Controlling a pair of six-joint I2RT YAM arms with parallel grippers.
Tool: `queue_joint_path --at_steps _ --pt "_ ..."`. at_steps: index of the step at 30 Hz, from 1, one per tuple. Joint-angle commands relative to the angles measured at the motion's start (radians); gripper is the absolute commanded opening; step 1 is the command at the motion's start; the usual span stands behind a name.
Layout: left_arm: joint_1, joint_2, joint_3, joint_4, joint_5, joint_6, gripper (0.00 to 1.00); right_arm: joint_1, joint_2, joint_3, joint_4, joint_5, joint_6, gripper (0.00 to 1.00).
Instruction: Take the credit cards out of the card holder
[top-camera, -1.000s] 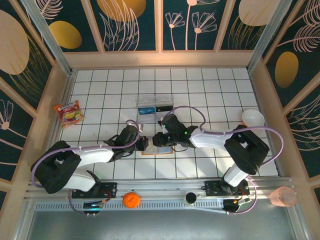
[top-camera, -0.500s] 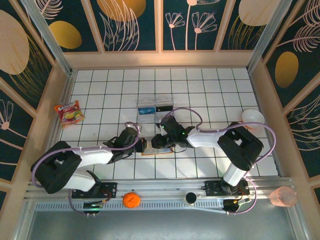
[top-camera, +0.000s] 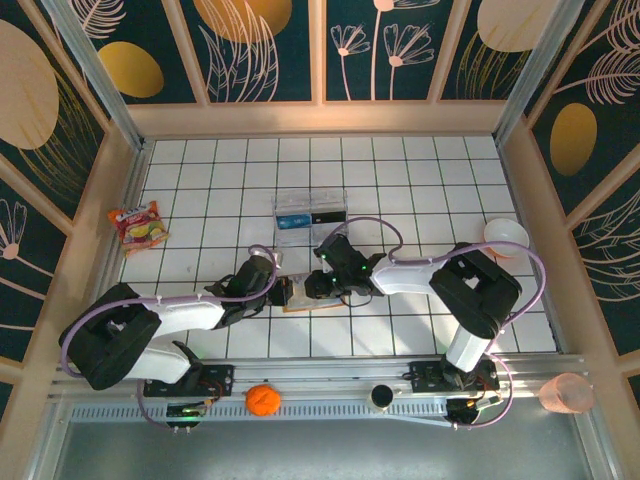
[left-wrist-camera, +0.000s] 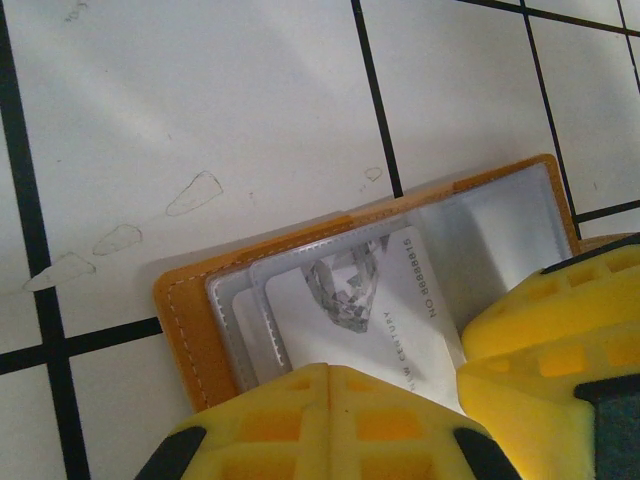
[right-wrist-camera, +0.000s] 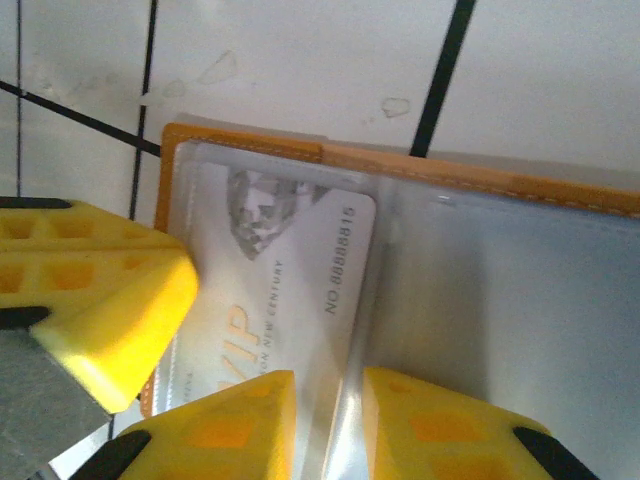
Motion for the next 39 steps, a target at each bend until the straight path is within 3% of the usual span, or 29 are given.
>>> queue_joint_path --at_steps 1,4,7,14,23,39 --pt "-0.002 0.01 -0.02 -0.038 0.003 -0.007 0.0 0.012 -0.026 0.016 -0.094 0.122 -0.015 0.25" --pt "-0.002 0.007 -0.016 -0.039 0.002 -0.002 0.0 0.019 -0.055 0.012 -0.086 0.13 -0.025 0.25" --pt "-0.002 0.011 -0.012 -0.044 -0.001 0.001 0.0 0.013 -0.081 -0.001 -0.026 0.059 -0.024 0.25" --pt "-0.002 0.002 -0.016 -0.042 -0.003 0.0 0.0 -0.011 -0.054 -0.007 0.046 -0.076 -0.005 0.26" --pt "-0.002 -0.003 -0.012 -0.041 0.0 0.003 0.0 -0.009 -0.004 -0.004 0.059 -0.131 -0.006 0.26" --pt "-0.002 0.004 -0.012 -0.043 -0.014 0.01 0.0 0.013 -0.046 -0.04 -0.083 0.129 0.035 0.25"
